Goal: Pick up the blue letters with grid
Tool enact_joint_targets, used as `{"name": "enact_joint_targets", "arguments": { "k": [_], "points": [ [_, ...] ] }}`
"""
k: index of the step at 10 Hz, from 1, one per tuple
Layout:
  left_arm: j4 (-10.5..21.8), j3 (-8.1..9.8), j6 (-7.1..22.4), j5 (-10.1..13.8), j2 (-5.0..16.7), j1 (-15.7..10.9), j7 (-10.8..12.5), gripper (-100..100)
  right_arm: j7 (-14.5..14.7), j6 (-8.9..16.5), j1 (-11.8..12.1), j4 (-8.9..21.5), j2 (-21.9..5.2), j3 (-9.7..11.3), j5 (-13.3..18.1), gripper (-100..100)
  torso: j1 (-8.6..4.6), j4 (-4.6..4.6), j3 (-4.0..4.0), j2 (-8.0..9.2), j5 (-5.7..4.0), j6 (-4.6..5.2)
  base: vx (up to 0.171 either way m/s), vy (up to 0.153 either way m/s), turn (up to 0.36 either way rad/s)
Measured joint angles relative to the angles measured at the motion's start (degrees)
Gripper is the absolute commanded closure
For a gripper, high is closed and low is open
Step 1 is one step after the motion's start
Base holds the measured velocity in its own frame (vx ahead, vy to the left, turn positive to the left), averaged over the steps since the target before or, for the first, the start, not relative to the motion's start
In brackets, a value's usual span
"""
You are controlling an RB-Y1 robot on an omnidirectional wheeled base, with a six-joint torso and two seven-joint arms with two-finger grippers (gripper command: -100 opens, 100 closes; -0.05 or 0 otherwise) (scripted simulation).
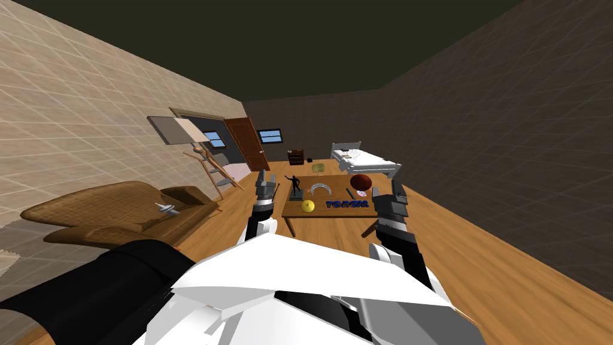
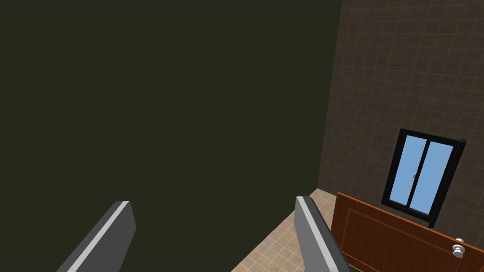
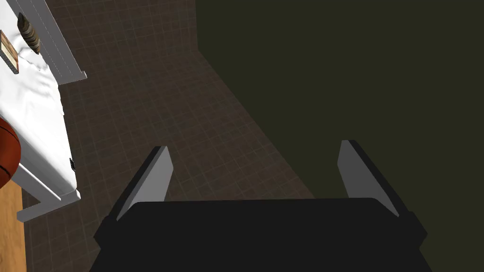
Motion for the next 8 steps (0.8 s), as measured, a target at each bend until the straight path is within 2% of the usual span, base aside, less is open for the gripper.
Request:
{"name": "enact_joint_targets", "arguments": {
  "k": [4,8],
  "points": [
    [0.0,0.01,0.0,0.0,0.01,0.0,0.0,0,0.74,0.24,-1.55,0.74,-6.49,0.71,1.38,-100,-0.55,0.0,0.01,0.01,-0.12,-0.01,-0.005,-0.108,0.089],
    [0.0,0.01,0.0,0.0,0.01,0.0,0.0,0,1.5,0.09,-3.47,2.17,-11.94,1.31,3.02,-100,-0.45,0.0,-0.01,-0.03,-0.11,0.01,-0.002,-0.11,0.113]
  ]
}}
